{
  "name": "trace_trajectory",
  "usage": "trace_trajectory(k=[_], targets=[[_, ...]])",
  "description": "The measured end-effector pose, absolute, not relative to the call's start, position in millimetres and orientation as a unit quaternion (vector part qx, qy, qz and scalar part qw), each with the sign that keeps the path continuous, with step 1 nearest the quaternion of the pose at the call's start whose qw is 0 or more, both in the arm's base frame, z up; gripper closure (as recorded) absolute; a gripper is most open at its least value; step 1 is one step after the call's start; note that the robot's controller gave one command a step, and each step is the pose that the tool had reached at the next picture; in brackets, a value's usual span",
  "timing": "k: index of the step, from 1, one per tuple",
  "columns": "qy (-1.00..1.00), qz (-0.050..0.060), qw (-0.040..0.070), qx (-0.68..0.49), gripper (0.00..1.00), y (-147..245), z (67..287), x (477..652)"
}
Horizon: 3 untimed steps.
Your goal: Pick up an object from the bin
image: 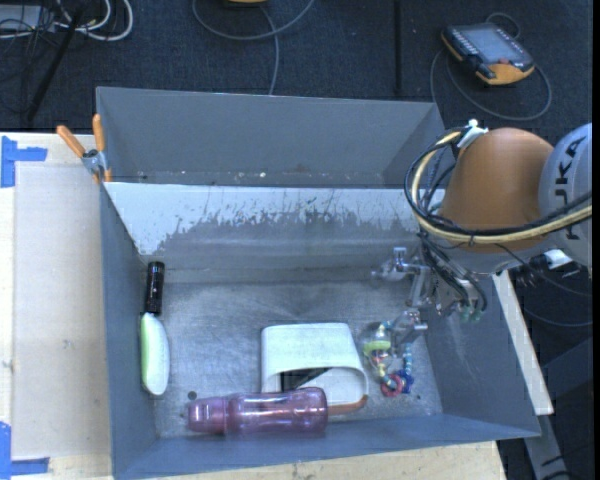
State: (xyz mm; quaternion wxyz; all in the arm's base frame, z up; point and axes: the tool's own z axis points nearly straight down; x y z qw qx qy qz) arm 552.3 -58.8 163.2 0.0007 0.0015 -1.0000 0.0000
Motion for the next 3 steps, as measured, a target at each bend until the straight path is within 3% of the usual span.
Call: trace_trajectory(k=[1, 3], targets=[[-1.0, 0.0, 0.001, 0.002, 0.0, -58.7, 163.2, 552.4], [-0.994, 0.0, -0.001, 0.114, 0.0, -46.0, 140.0, 523.9]])
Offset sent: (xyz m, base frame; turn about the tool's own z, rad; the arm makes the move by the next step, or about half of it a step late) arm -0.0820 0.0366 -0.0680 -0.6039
